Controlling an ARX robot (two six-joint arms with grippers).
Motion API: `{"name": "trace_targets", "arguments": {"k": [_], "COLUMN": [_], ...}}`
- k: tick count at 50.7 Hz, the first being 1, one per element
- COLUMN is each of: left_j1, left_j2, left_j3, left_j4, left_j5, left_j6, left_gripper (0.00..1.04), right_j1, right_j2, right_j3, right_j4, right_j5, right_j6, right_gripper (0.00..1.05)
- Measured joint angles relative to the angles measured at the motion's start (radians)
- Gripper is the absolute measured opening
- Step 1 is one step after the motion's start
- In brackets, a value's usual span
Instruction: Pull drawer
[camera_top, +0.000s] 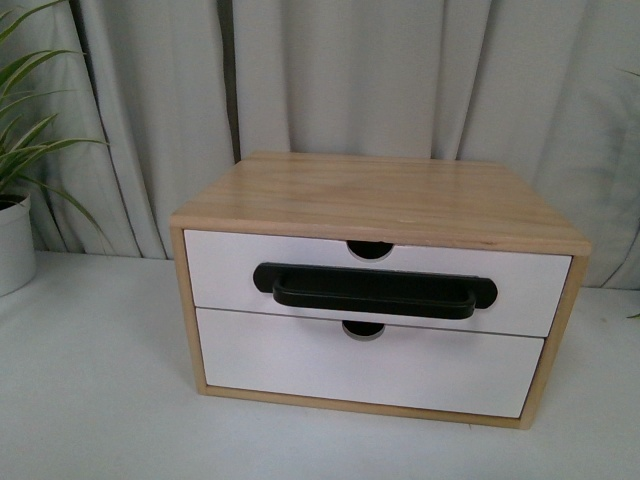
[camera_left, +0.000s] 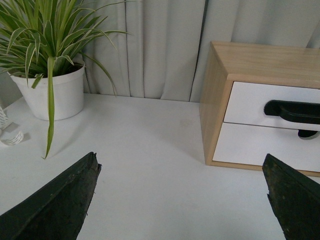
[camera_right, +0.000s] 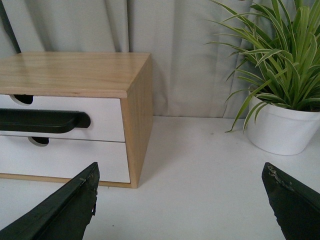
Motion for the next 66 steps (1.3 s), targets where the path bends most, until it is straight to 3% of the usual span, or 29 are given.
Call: {"name": "trace_targets", "arguments": {"k": [57, 58, 61, 63, 66], "left_j1": [0.000, -0.001, -0.057, -0.072, -0.075], "left_j2": [0.000, 0.000, 0.035, 0.066, 0.120], "left_j3": [0.000, 0.000, 0.000, 0.002, 0.011], "left_j4": [0.000, 0.000, 0.037, 0.066, 0.099], "left_j5": [0.000, -0.007, -0.194, -0.255, -0.249], "left_j6": [0.000, 0.000, -0.002, -0.002, 0.002], "left_gripper": [0.99, 0.99, 0.99, 0.99, 0.99], "right_j1": [0.000, -0.005, -0.022, -0.027, -0.035], "right_j2": [0.000, 0.003, 0.038, 0.080, 0.150], "right_j3": [0.000, 0.001, 0.005, 0.018, 0.051], "right_j4": [0.000, -0.008, -0.007, -0.008, -0.021], "right_j5": [0.000, -0.024, -0.092, -0.109, -0.163], "right_j6": [0.000, 0.013, 0.023, 0.020, 0.004], "right_gripper": [0.96, 0.96, 0.96, 0.96, 0.96]}}
